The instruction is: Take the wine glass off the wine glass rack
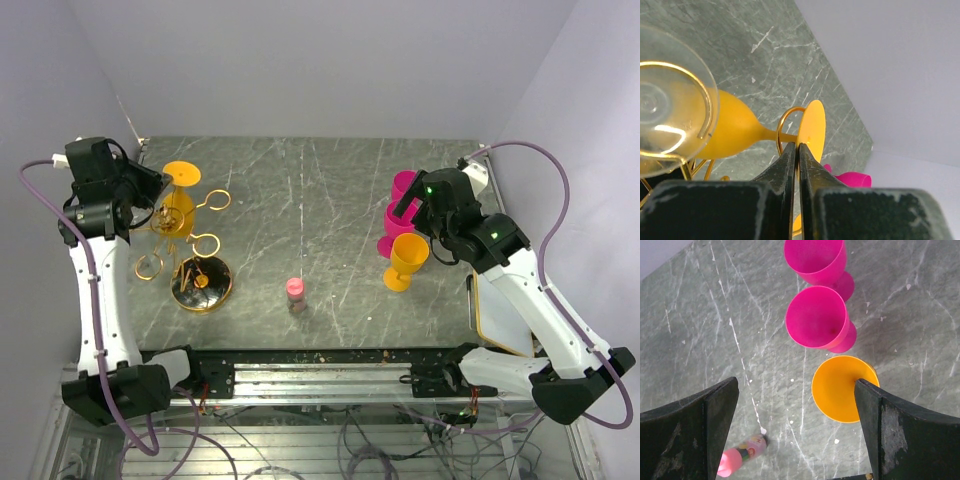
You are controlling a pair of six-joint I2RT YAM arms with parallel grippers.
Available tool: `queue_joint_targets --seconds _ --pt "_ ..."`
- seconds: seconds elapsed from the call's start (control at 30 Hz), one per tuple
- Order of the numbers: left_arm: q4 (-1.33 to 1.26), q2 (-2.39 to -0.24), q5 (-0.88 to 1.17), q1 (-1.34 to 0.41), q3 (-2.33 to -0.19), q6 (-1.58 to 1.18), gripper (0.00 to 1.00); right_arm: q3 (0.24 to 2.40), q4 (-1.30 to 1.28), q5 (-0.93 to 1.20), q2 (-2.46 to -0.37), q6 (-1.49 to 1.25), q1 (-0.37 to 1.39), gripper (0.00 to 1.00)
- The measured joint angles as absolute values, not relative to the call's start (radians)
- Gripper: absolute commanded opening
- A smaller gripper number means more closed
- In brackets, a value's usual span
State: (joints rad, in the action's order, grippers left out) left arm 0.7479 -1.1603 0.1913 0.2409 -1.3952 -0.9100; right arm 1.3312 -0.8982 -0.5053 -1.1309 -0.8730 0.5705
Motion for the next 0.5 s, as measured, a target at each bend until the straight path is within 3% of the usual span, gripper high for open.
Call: queue_joint_targets --seconds 0.5 --pt "0.740 -1.074 0.178 0.254 -1.330 -1.045 0.07 1.332 -0.895 -0.505 -1.137 -0.873 0.570 0.99"
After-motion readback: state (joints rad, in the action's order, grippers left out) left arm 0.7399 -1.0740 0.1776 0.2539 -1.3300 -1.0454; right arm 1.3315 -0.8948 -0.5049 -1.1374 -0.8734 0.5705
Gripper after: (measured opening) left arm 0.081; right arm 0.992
